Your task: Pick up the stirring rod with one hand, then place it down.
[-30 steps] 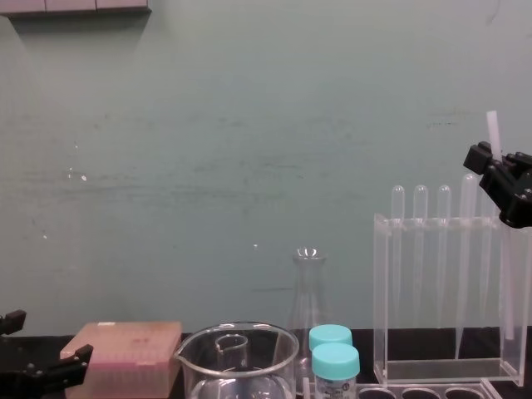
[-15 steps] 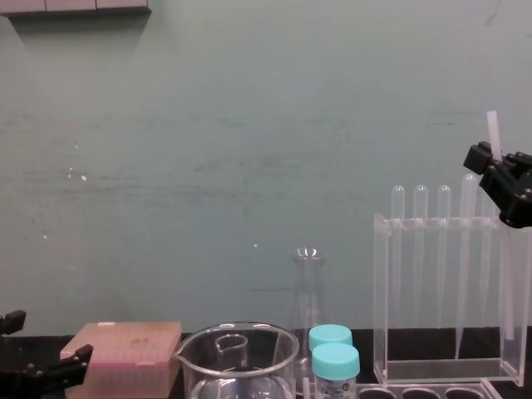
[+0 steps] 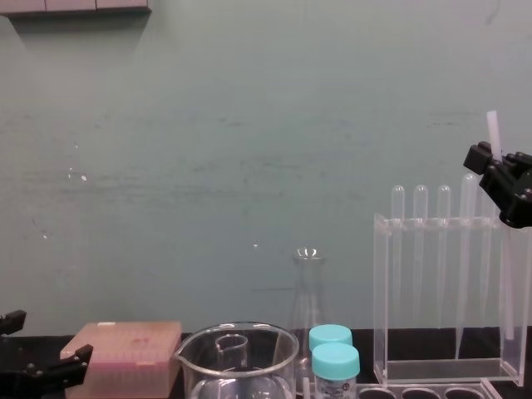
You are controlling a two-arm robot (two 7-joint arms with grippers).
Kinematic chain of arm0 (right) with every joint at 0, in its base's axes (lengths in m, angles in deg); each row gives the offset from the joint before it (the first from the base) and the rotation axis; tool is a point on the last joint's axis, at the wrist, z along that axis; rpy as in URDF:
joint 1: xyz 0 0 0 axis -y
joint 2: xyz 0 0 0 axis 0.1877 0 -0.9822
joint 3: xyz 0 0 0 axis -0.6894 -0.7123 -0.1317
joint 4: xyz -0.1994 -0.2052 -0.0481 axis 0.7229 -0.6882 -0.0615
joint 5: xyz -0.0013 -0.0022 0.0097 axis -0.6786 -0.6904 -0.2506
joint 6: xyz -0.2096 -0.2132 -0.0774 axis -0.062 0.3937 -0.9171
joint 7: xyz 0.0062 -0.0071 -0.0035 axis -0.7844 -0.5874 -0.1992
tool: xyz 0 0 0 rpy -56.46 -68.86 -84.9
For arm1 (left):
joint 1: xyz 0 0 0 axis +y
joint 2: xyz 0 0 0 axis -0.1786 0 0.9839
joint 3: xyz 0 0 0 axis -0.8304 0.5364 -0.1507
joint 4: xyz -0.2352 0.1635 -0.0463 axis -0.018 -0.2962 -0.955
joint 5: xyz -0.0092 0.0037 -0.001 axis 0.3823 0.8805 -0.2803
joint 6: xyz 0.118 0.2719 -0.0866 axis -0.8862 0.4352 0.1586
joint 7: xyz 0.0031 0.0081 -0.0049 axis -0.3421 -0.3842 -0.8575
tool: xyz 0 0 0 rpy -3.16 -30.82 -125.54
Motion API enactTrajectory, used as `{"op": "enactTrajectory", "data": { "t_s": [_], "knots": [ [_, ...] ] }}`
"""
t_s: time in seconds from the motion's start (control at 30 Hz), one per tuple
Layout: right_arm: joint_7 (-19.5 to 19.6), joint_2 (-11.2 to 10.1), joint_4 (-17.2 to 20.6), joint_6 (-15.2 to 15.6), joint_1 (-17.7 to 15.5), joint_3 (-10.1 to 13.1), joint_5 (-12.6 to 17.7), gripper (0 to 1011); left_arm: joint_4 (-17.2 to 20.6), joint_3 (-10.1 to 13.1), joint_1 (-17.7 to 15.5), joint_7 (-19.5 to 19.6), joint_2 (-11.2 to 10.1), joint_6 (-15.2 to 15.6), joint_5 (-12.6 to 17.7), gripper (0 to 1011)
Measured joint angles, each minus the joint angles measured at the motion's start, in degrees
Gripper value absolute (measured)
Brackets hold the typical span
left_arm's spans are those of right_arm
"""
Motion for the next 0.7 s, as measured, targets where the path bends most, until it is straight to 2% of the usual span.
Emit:
{"op": "enactTrajectory", "data": {
  "t_s": [0.7],
  "knots": [
    [0.0,0.0,0.0,0.0,0.0,0.0,0.0,66,0.0,0.0,0.0,0.0,0.0,0.0,0.0,1000]
  ]
}}
